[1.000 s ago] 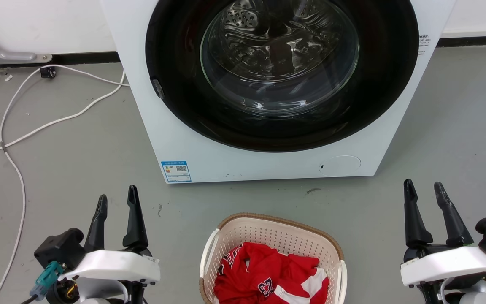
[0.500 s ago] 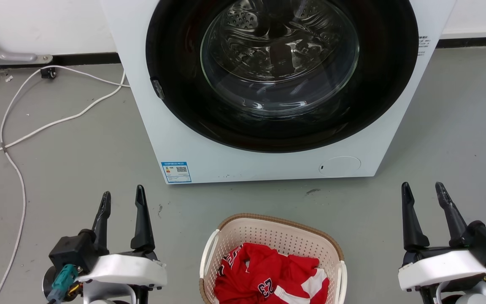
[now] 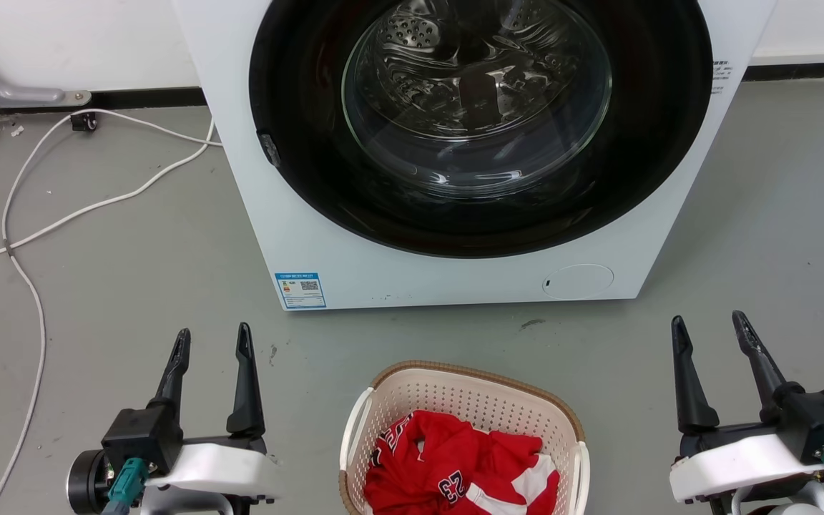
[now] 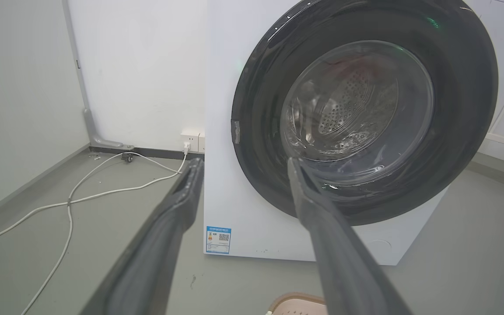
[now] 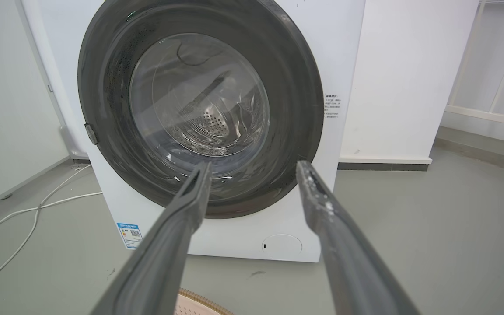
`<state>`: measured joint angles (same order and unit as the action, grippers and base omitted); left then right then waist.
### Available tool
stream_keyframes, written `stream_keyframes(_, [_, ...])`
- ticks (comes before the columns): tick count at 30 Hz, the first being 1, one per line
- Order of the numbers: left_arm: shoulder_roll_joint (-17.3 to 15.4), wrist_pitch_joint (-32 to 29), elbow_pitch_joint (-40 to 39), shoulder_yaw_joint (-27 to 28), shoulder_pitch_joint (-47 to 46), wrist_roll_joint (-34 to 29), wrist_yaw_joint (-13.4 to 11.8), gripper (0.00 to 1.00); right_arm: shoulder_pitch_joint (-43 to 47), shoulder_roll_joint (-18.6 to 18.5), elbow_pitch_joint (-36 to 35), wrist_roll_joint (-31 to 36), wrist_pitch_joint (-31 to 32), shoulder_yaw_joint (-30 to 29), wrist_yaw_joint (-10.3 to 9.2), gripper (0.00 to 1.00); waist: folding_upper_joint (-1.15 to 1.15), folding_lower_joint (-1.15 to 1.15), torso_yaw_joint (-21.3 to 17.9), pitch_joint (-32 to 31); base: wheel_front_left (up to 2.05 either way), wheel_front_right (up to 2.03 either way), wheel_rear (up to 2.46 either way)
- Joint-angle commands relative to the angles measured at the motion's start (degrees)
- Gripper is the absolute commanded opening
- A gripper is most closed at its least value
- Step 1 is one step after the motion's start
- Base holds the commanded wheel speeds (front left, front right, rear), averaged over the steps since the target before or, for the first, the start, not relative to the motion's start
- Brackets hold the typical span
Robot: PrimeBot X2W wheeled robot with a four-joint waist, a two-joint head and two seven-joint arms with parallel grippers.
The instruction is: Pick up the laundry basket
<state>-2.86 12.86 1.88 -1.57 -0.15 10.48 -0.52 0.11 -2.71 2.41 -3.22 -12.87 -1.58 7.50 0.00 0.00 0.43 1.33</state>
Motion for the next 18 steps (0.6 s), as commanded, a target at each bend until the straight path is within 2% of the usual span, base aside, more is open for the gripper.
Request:
stream_keyframes(1, [-0.2, 0.5, -0.2, 0.1, 0.6, -1.3, 0.1, 1.0, 0.4, -0.3, -0.4, 1.4, -0.4, 0.1, -0.01, 1.0, 0.0, 0.0, 0.0, 0.0, 0.0, 0.0, 0.0])
stream_keyframes(18, [-0.1, 2.2, 0.1, 0.7, 1.9, -9.2, 0.0, 1.0, 1.2, -0.3, 0.1, 8.9, -2.2, 0.2, -0.02, 1.0, 0.0, 0.0, 0.1, 0.2, 0.0, 0.0, 0.0])
